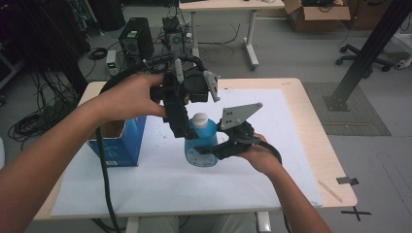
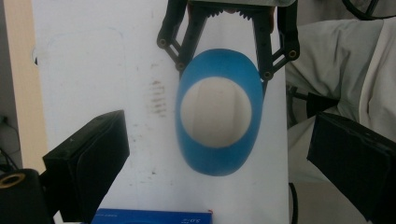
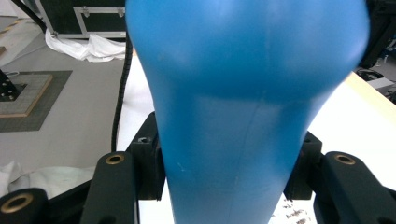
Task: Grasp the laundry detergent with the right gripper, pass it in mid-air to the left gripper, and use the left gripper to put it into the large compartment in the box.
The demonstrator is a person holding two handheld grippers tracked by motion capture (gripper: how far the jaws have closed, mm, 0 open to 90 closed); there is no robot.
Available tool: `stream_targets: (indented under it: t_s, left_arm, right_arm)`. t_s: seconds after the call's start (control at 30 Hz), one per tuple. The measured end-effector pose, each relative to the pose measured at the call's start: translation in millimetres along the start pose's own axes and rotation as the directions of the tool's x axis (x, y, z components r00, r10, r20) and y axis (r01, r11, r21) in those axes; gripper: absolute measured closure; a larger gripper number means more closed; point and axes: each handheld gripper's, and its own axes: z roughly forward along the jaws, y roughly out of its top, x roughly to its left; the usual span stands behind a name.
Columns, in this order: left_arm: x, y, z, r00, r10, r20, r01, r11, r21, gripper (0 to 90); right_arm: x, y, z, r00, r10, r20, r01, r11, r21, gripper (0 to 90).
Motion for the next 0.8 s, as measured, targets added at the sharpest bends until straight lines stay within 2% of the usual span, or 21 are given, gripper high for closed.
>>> stream_targets:
  t_s: [0.57,0.8]
  left_arm:
    - [2.2,-2.0,27.8,0.9988,-0.001,0.048,-0.001,0.9995,0.032,5.9]
    - [4.3,-3.5,39.3,0.9976,-0.002,0.069,0.0,0.9996,0.029,6.1]
  right_arm:
    - [1.8,3.9,4.4,0.9999,-0.005,-0.014,0.005,1.0,0.009,44.5]
    - [1.7,3.0,4.7,0.9998,-0.006,-0.016,0.006,1.0,0.012,44.5]
